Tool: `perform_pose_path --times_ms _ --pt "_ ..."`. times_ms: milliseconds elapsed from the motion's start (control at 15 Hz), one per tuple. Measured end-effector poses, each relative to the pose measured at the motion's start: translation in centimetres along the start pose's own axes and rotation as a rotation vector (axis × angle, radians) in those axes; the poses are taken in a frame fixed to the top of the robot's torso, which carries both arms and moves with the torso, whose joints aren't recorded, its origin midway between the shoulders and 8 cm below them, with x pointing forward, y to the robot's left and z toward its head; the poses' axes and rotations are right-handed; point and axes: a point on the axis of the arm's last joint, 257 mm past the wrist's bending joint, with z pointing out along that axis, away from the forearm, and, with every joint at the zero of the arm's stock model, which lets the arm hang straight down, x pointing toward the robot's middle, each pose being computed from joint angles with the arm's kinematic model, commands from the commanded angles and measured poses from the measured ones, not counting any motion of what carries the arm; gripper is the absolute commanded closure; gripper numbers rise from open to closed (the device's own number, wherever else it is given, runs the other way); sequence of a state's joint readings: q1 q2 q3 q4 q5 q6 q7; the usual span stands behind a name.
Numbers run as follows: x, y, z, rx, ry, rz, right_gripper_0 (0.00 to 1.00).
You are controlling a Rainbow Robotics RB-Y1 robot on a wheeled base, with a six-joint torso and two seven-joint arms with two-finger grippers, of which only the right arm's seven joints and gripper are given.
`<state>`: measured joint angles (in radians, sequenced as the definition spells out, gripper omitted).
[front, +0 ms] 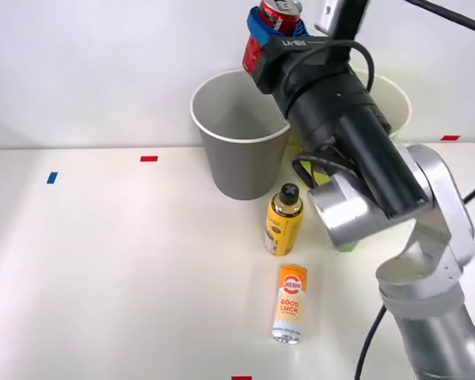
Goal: Put cans in the gray bin, plastic bottles in the light green bin
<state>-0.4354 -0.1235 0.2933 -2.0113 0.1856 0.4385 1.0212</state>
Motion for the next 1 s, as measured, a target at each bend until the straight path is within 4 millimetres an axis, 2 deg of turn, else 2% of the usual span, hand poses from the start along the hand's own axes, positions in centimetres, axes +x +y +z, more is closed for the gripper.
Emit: perform_pose_path --times_ms 200,533,867,1000 --pt "2.3 0.3 3.1 0.002 0.049 -0.037 1.00" --pt "7.7 0.8 6.8 0.012 0.165 -0.091 1.00" --pt "9.7 0.1 7.8 0.027 0.209 -0.139 1.00" --pt "9.7 0.2 7.9 0.029 0.209 -0.141 0.33"
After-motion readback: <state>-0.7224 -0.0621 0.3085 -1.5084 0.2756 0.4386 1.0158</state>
